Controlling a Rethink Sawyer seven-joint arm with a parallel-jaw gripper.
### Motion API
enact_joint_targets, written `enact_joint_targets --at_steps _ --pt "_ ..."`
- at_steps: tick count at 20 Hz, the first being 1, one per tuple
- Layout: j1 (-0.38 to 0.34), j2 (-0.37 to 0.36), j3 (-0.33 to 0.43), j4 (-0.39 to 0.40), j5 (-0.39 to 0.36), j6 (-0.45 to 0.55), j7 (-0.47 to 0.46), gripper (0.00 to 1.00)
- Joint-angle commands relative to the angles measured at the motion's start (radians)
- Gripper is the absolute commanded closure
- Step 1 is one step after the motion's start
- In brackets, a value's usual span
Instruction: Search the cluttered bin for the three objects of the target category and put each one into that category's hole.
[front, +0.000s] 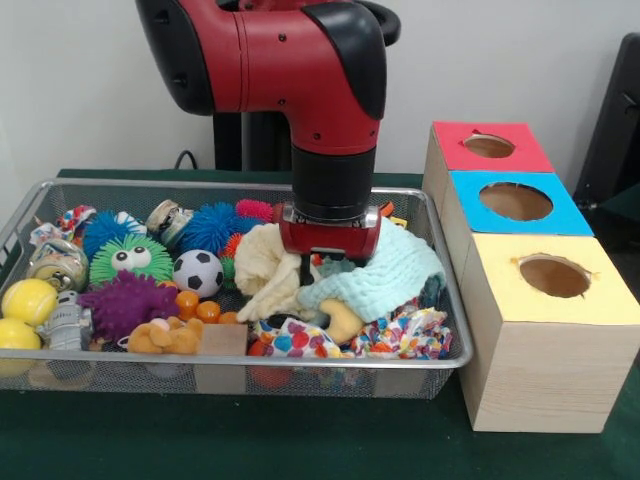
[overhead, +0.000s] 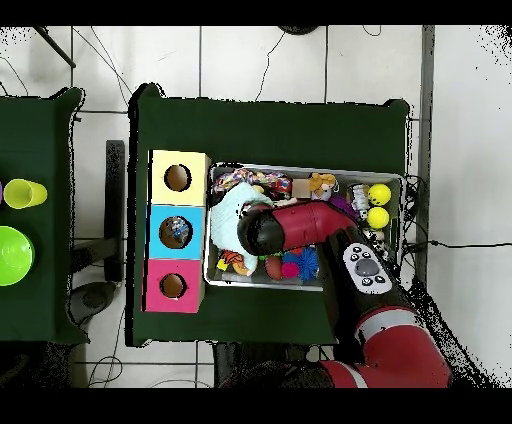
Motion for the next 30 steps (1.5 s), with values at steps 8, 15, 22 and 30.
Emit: enact_joint_targets --at_steps 8,15,22,30 --pt "0.022 0.066 0.000 0.058 0.101 0.099 0.075 0.00" --pt "0.009 0.070 -0.046 0.074 0.181 0.244 0.067 0.00" --pt "-0.016 0.088 -0.058 0.104 0.237 0.239 0.057 0.00" --pt "-0.030 0.077 -0.066 0.105 0.224 0.246 -0.005 0.00"
